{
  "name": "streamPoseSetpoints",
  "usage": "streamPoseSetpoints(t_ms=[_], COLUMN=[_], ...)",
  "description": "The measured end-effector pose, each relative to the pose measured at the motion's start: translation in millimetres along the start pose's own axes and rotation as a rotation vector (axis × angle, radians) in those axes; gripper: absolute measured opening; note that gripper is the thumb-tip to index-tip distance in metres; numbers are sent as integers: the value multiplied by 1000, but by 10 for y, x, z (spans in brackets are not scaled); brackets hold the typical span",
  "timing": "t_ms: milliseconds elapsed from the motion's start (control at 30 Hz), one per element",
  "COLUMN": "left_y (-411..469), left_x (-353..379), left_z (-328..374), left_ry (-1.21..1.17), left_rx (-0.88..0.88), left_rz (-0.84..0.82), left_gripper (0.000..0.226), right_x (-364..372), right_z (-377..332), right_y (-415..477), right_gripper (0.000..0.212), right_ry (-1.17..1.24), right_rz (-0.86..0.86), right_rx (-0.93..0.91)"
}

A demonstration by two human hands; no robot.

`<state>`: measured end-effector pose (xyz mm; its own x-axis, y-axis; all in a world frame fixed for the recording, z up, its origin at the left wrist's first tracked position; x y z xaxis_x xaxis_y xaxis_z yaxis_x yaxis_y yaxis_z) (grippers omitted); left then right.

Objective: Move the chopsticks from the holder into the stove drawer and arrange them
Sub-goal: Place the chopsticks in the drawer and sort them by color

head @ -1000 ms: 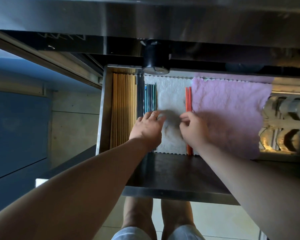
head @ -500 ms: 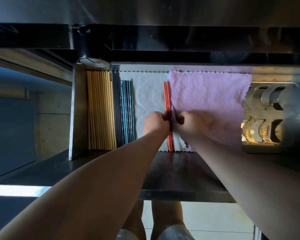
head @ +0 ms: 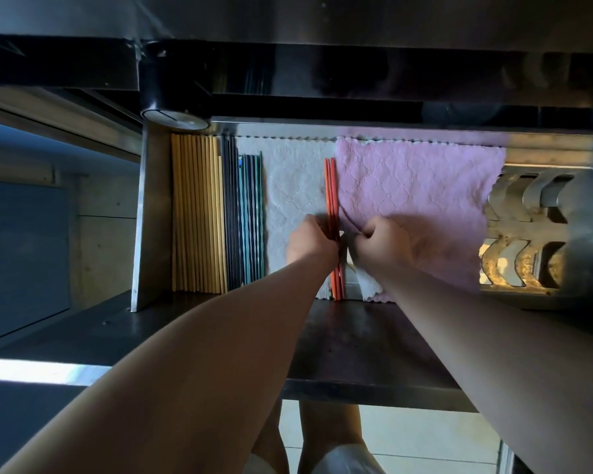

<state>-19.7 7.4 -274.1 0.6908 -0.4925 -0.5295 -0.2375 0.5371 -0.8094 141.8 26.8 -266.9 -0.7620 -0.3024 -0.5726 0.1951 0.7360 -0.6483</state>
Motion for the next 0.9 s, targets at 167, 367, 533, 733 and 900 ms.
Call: streamPoseSetpoints(t_ms=[167,367,533,733,900], left_y=[-2,2,58,45,41], left_x=[-48,-212,-370,-427,-431], left_z=[-63,-209,-380,-395,-412], left_ry=[-20,-34,19,87,127], left_rx=[-27,-42,-45,16,14], left_rz=[23,49,74,69,100], left_gripper=[22,19,23,28,16], right_x=[2,247,441,303,293], right_z=[-96,-199,-290,-417,-618], right_y=[-13,-75,-145,-154,38], right_gripper=[6,10,12,10,24], right_ry=[10,198,143,123,-13], right_rz=[-3,-112,-244,-50,43], right_rx=[-60,-52,-67,-123,-118])
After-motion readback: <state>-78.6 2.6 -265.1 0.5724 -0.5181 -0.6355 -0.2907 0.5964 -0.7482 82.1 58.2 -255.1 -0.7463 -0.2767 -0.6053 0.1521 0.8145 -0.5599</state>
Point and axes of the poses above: each hand's wrist, its own y-axis towards the middle knuckle, its own x-axis out of the palm, z = x × y, the point moved 10 cm from there along y, towards the middle knuckle, and after that the axes turned 14 degrees about y, right-handed, at the moved point
